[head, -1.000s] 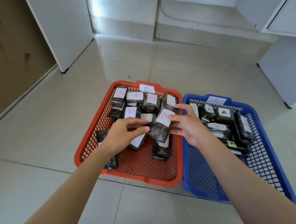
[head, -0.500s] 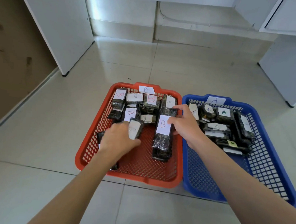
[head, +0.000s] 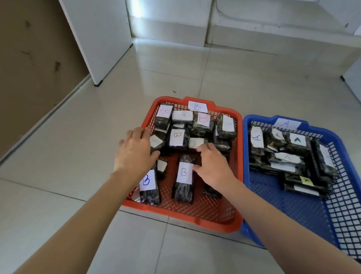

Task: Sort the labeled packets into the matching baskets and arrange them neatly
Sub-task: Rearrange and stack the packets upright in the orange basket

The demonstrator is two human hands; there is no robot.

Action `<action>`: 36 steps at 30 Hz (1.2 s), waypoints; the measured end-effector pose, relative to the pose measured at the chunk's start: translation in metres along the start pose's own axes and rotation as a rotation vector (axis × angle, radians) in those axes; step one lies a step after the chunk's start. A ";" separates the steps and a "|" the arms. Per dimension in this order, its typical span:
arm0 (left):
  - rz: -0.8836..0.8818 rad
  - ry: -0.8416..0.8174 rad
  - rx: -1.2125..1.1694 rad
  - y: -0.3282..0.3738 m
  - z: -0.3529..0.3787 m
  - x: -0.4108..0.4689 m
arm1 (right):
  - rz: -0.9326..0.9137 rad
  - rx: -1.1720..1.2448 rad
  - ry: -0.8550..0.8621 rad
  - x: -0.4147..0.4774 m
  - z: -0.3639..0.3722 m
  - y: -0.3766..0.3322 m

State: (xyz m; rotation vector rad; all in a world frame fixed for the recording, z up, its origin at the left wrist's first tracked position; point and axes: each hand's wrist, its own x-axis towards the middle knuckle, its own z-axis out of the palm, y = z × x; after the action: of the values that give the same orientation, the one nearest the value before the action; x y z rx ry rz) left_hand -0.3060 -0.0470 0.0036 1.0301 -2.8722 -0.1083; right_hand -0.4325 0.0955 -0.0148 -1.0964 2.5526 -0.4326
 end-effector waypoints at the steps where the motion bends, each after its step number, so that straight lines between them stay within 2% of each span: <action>1: 0.033 0.047 0.028 0.002 -0.001 -0.004 | -0.016 -0.022 0.043 0.000 -0.003 0.004; 3: 0.203 0.139 0.033 0.013 -0.002 -0.013 | -0.017 -0.026 0.109 0.001 -0.008 0.013; 4: 0.327 0.104 0.050 0.021 -0.001 -0.018 | -0.013 -0.032 0.133 0.002 -0.012 0.018; 6: 0.504 -0.106 0.174 0.038 0.007 -0.026 | -0.021 -0.058 0.164 0.004 -0.016 0.028; 7: 0.533 -0.224 0.263 0.044 0.012 -0.028 | -0.039 -0.080 0.171 0.005 -0.018 0.032; 8: 0.536 -0.313 0.341 0.047 0.018 -0.028 | -0.061 -0.110 0.170 0.005 -0.019 0.034; 10: 0.536 -0.362 0.409 0.047 0.028 -0.025 | -0.127 -0.195 0.165 0.007 -0.019 0.037; 18: 0.606 -0.226 0.317 0.046 0.040 -0.013 | -0.334 -0.586 0.119 0.038 -0.019 0.032; 23: 0.601 -0.211 0.289 0.051 0.044 -0.011 | -0.339 -0.717 0.056 0.052 -0.016 0.022; 27: 0.640 -0.189 0.304 0.052 0.045 -0.004 | -0.323 -0.711 0.054 0.061 -0.016 0.019; 36: 0.615 -0.166 0.182 0.041 0.052 -0.007 | -0.242 -0.486 0.136 0.064 -0.016 0.026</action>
State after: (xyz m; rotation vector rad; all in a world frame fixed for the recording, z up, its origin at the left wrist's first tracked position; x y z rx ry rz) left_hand -0.3323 -0.0092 -0.0441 0.1169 -3.2456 0.1188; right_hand -0.4969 0.0673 -0.0222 -1.6018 2.7314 0.0749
